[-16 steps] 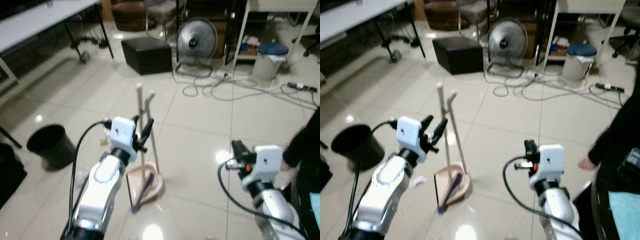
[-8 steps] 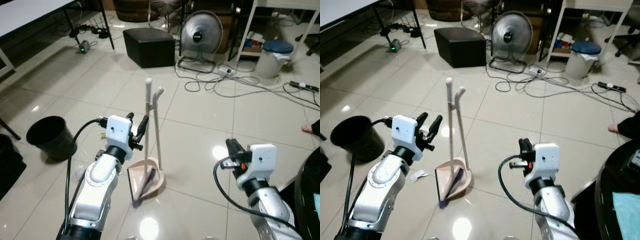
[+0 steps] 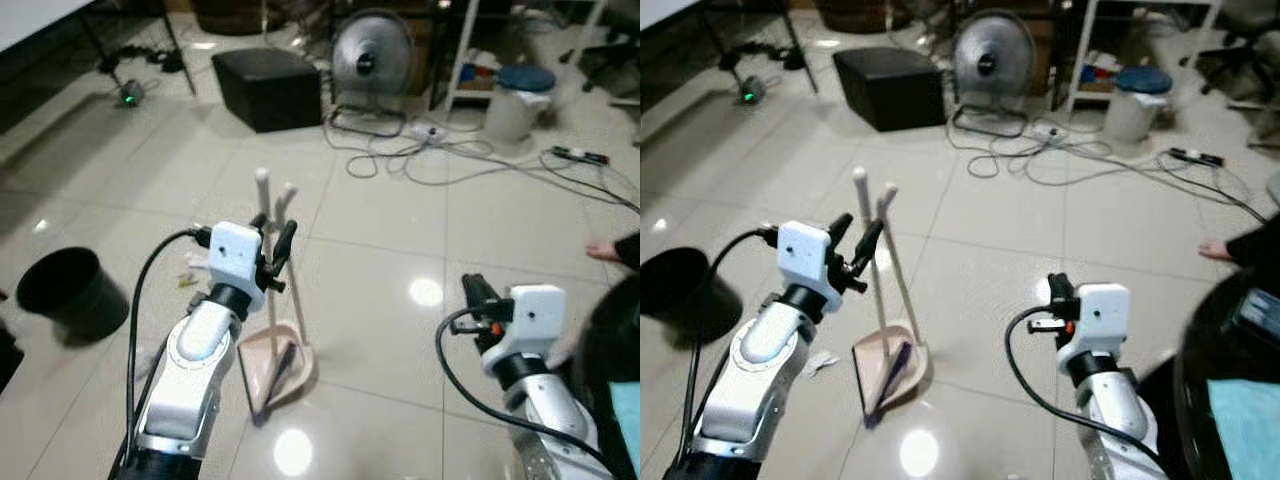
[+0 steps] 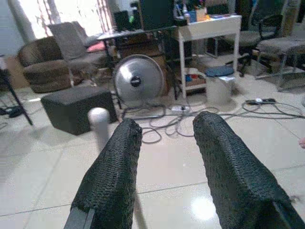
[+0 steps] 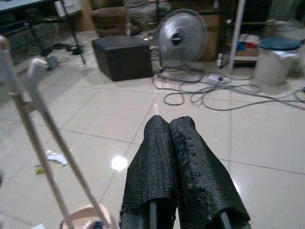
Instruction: Sweep floor
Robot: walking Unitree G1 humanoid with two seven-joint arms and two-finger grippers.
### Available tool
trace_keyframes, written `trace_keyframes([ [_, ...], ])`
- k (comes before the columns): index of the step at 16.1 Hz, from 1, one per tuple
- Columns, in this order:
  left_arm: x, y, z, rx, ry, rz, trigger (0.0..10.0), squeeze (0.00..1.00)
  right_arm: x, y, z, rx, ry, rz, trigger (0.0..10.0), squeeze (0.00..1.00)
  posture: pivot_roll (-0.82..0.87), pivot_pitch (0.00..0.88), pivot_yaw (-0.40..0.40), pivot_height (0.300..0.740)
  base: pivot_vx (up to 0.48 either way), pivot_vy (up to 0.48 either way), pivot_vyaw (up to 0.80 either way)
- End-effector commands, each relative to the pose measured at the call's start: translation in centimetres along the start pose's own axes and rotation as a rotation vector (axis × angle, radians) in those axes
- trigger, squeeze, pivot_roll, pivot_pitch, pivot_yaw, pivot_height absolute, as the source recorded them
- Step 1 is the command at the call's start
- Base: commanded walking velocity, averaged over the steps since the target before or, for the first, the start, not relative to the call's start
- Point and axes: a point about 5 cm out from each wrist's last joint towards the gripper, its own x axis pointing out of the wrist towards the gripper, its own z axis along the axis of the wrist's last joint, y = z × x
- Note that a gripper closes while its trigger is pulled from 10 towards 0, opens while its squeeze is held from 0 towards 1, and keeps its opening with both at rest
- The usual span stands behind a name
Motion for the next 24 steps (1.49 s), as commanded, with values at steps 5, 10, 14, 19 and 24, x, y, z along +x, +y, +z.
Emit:
trace_keyframes([
  [5, -0.4, 0.8, 1.1, 0.024, -0.034, 0.038, 10.0, 0.00, -0.3, 0.1, 0.0, 0.008, -0.001, 0.018, 10.0, 0.00, -0.13, 0.059, 0.092, 0.740, 0.254, 0.000, 0.00],
  [10, -0.3, 0.8, 1.1, -0.004, -0.032, 0.044, 10.0, 0.00, -0.7, 0.1, 0.2, -0.003, -0.013, 0.028, 10.0, 0.00, -0.15, 0.068, 0.105, 0.740, 0.262, 0.000, 0.00],
  [14, 0.5, 0.1, 1.2, -0.022, -0.044, 0.020, 10.0, 0.00, -0.8, 0.0, 0.5, -0.026, -0.032, 0.035, 10.0, 0.00, -0.17, 0.067, 0.122, 0.740, 0.339, 0.000, 0.00],
  [19, 1.1, -0.2, 1.3, -0.028, -0.051, -0.011, 10.0, 0.00, -1.4, 0.0, 0.2, -0.025, -0.026, 0.015, 10.0, 0.00, -0.18, 0.077, 0.147, 0.740, 0.393, 0.000, 0.00],
  [24, 1.4, -1.0, 1.0, -0.072, -0.049, -0.044, 10.0, 0.00, -2.6, -0.3, -0.1, -0.033, -0.006, -0.011, 10.0, 0.00, -0.22, 0.076, 0.165, 0.740, 0.140, 0.000, 0.00],
])
